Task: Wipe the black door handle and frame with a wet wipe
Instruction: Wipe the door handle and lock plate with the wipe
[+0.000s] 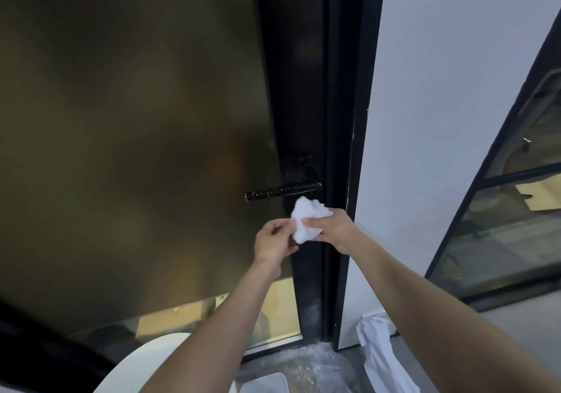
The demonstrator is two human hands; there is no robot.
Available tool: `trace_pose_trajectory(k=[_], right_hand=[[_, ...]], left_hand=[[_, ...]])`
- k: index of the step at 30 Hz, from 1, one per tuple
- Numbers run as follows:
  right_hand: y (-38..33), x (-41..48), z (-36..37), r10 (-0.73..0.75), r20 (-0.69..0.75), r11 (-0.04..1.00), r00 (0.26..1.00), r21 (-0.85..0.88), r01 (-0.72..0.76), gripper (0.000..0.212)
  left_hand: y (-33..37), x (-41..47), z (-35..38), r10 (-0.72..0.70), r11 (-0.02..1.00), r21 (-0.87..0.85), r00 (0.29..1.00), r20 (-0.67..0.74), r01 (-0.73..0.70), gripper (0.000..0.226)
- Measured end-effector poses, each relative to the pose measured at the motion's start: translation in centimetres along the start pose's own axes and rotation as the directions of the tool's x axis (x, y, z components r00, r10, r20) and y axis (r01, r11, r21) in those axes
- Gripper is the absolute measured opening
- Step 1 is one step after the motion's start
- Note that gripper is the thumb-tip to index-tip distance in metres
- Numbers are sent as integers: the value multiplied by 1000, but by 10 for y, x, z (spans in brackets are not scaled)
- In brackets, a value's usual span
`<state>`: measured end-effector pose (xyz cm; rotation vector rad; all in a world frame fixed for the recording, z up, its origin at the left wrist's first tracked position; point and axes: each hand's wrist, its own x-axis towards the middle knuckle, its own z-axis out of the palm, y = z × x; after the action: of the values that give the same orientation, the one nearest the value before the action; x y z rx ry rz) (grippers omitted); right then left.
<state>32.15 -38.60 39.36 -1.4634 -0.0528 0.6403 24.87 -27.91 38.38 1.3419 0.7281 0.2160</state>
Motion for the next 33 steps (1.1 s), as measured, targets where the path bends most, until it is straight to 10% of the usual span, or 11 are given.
trace_pose_trajectory(k=[8, 14, 22, 33], right_hand=[[-20, -1, -20, -18, 90, 956, 996, -289, 43, 34], [-62, -11, -42, -290, -77, 947, 954, -167, 275, 17], [-78, -9, -23, -555, 150, 600, 818, -609, 519, 14], [-89, -5, -23, -514, 208, 525, 832, -691, 497, 15]], left_hand=[[16, 23, 12, 24, 991, -127, 996, -85, -35, 10], [43, 40, 36, -25, 919, -395, 999, -32, 11, 17], [43, 58, 45, -15, 825, -556, 987, 160, 103, 17], [42, 44, 51, 100, 862, -470, 972, -211, -190, 6]])
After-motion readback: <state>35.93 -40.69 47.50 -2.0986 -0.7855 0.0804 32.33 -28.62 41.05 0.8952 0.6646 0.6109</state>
